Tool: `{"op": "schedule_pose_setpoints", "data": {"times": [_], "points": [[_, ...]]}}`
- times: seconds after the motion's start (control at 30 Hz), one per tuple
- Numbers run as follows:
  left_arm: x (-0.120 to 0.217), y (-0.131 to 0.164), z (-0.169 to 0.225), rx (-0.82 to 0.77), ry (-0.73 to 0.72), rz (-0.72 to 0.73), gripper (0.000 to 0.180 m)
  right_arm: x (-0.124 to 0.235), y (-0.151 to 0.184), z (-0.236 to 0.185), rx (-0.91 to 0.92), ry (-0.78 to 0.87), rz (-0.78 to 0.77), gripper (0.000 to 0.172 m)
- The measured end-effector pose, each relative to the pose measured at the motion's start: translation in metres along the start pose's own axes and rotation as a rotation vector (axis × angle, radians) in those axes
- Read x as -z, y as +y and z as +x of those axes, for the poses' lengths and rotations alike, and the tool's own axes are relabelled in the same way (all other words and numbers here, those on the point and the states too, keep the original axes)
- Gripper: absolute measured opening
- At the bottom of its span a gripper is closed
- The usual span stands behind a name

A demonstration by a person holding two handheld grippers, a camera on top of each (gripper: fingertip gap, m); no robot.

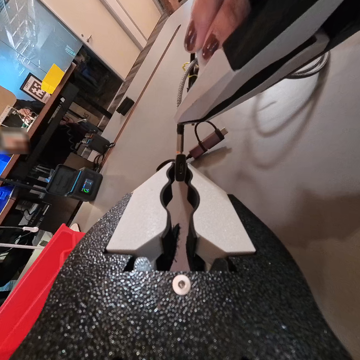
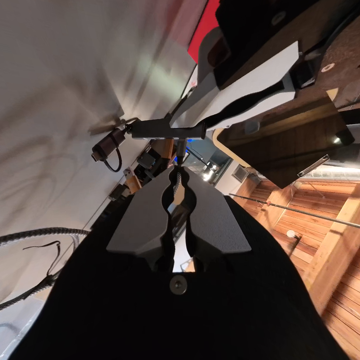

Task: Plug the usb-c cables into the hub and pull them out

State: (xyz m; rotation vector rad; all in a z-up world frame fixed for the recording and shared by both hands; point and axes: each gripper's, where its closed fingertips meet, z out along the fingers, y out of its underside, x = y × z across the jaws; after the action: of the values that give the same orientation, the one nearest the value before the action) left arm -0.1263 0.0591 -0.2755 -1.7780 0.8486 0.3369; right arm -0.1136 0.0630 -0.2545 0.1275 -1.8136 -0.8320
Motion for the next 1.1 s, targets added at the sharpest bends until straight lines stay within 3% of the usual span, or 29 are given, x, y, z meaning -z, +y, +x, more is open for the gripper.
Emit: {"op": "schedule_pose_setpoints", "data": {"times": [0.47,0.53,0.6,0.7,0.8,0.93,1.1], "points": [[-0.002,-0.003,0.004,0.065,-0.015,-0.013,0.007,-0.006,-0.002,0.003,-0.179,-0.039,0.008,0.0],[-0.003,-0.004,0.003,0.094,-0.019,0.008,0.007,-0.003,0.0,0.002,-0.38,-0.081,0.032,0.002],[-0.003,-0.003,-0.004,0.09,-0.077,-0.003,0.006,0.011,0.009,0.009,-0.641,-0.088,0.038,0.019],[0.005,-0.003,-0.02,0.089,-0.175,0.014,0.007,0.048,0.033,0.026,-1.044,0.029,0.078,0.026],[0.012,-0.016,-0.025,0.039,-0.231,0.067,0.007,0.078,0.056,0.017,-1.276,0.077,0.047,0.031],[0.018,-0.042,-0.009,-0.21,-0.281,0.13,0.007,0.092,0.045,0.013,-1.199,0.035,0.046,0.055],[0.023,-0.071,0.034,-0.483,-0.24,0.242,0.007,0.064,0.014,-0.001,-0.762,-0.057,0.022,0.058]]}}
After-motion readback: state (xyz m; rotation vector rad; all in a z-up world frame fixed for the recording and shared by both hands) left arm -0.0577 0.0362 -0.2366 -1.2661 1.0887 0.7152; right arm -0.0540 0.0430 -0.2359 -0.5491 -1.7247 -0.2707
